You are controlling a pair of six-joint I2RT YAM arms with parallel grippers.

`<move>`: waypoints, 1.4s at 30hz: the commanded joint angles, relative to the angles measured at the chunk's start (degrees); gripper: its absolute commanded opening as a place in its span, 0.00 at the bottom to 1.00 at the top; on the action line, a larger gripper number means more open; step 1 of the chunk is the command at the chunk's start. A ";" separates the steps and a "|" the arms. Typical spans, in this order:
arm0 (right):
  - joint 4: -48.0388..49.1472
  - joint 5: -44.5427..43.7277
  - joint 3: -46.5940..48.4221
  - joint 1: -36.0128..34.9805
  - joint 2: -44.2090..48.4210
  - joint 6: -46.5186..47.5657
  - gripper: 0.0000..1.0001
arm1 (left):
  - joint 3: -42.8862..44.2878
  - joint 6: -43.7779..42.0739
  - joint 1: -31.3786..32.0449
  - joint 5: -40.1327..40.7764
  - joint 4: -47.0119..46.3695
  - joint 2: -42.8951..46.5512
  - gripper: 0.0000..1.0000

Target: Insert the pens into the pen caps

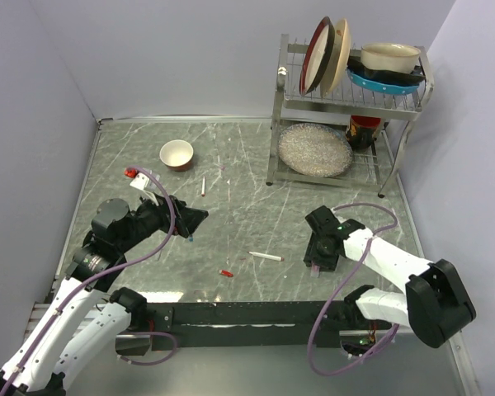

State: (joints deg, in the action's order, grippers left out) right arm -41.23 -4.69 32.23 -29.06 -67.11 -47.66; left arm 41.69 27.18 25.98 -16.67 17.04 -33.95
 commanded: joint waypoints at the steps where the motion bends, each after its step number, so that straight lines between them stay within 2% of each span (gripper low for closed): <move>1: 3.17 -0.76 -0.76 -0.30 -1.44 0.99 0.49 | 0.76 -0.37 0.21 -0.47 -1.66 0.38 0.99; 2: 3.44 -0.76 -0.94 -0.38 -1.44 1.08 0.47 | 0.76 -0.37 0.21 -0.30 -1.66 0.47 0.99; 8: 4.93 -0.94 -1.20 -0.38 0.31 1.78 0.21 | 0.85 0.86 0.21 0.15 -1.74 0.56 0.99; 11: 4.68 -1.37 0.99 -2.13 2.94 2.92 0.14 | 0.76 3.31 0.21 -1.43 -1.83 0.03 0.97; 14: 3.27 -3.92 5.55 -6.87 6.54 3.45 0.10 | -0.38 8.23 0.21 -4.76 -3.23 -0.93 0.93; 18: 6.23 -3.58 11.26 -13.82 10.33 3.63 0.08 | -3.80 15.78 0.21 -9.33 -9.54 -3.30 0.84; 22: 13.44 -2.34 13.56 -22.52 11.74 3.01 0.07 | -6.44 19.31 0.91 -10.75 -15.08 -6.29 0.81; 25: 17.67 -2.96 15.67 -27.71 9.55 2.04 0.07 | -7.33 21.33 3.10 -12.25 -19.82 -9.89 0.79; 29: 19.00 -4.80 20.58 -33.42 4.89 1.69 0.07 | -6.10 21.08 6.89 -11.11 -21.26 -14.20 0.77; 41: 23.91 -4.72 23.85 -37.30 1.11 0.63 0.08 | -6.54 21.87 13.83 -7.24 -23.19 -18.60 0.62; 42: 24.18 -4.37 23.85 -37.47 1.02 0.90 0.08 | -6.36 21.86 14.01 -7.33 -23.62 -19.04 0.58</move>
State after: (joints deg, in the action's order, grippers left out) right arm -20.97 -8.38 53.28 -65.54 -66.04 -46.85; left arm 34.20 48.75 38.79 -25.12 -2.52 -51.72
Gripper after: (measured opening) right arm 0.344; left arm 0.630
